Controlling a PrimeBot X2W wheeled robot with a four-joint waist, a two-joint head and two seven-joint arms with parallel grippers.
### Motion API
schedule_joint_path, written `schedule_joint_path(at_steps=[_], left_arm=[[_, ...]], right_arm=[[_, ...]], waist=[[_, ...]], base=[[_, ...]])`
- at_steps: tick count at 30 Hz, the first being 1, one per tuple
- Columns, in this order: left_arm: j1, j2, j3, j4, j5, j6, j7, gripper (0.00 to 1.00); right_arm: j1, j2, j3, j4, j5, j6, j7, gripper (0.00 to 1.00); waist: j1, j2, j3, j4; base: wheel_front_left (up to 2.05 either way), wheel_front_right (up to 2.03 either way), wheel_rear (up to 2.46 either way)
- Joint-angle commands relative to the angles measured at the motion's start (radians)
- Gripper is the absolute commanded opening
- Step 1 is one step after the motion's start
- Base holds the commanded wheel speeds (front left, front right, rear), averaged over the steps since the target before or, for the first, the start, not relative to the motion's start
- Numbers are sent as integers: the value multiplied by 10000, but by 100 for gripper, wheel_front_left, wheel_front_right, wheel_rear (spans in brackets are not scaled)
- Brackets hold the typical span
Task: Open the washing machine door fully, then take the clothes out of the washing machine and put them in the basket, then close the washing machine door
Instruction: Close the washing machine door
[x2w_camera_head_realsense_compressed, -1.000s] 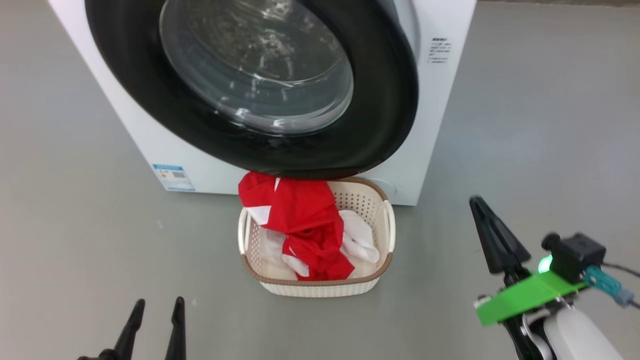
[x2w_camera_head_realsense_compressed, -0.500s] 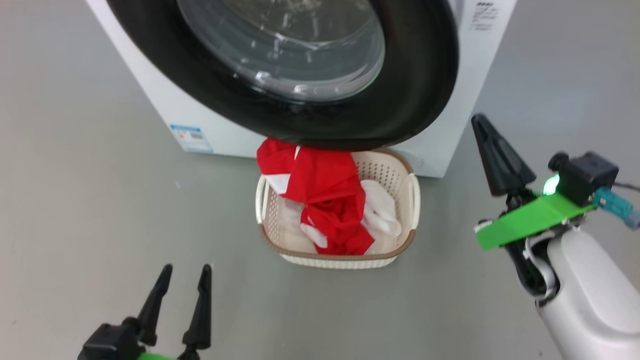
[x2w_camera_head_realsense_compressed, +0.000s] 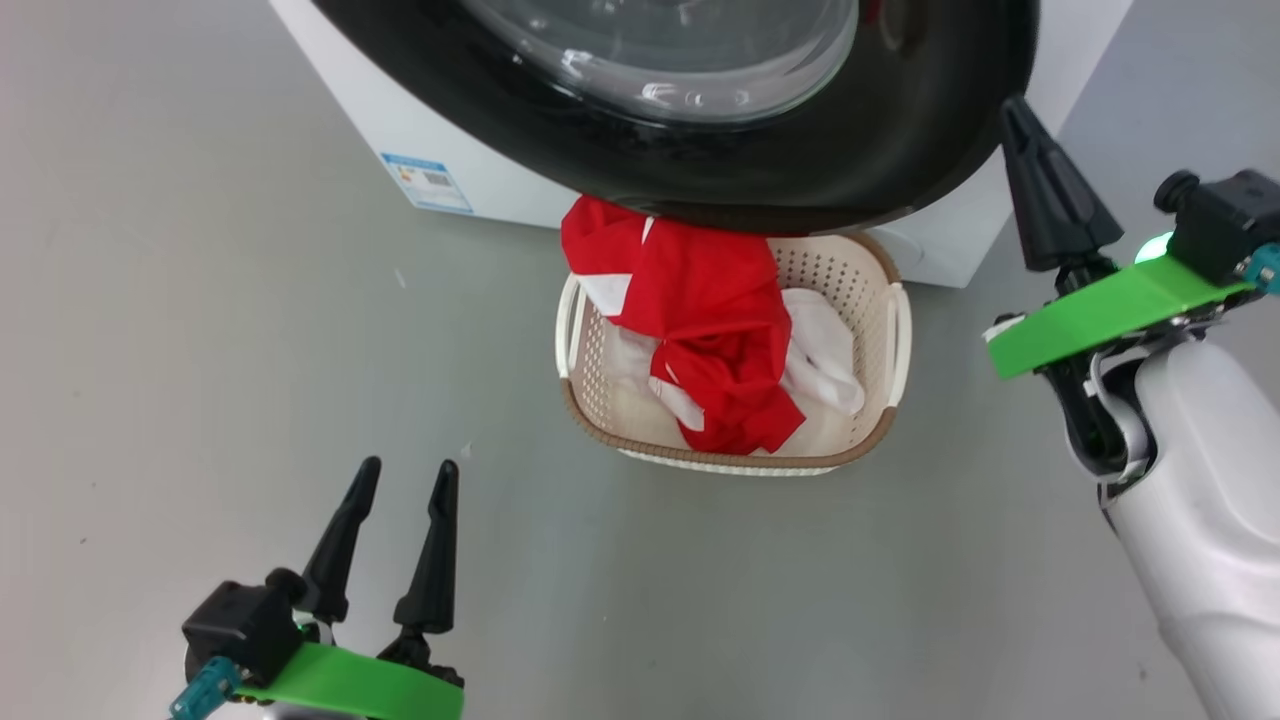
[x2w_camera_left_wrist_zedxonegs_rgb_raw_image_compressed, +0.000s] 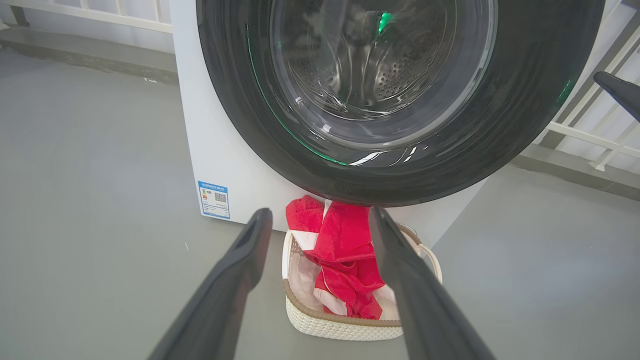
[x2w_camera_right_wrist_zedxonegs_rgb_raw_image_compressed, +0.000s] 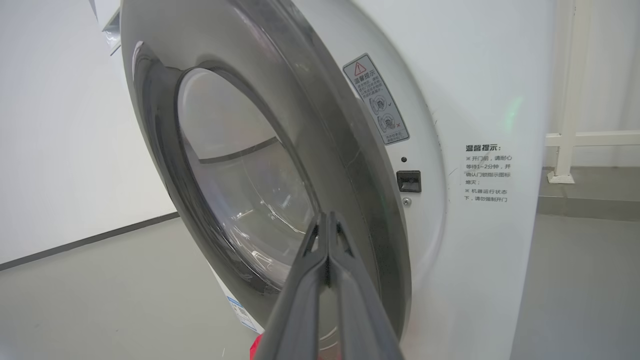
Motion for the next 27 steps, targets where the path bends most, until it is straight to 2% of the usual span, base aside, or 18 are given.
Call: schedule_joint_path(at_steps=[1, 27], left_arm=[[-225, 115, 245, -237, -67, -54, -122, 100], [-955, 114, -540, -455, -414, -54, -122, 100]], right_arm=[[-288, 11, 87, -139, 4, 48, -63, 0], [-2289, -637, -954, 183, 60, 48, -63, 0]], waist=[[0, 0, 332, 283], [0, 0, 1543, 1160]], base=[[0, 0, 0], [0, 0, 0]])
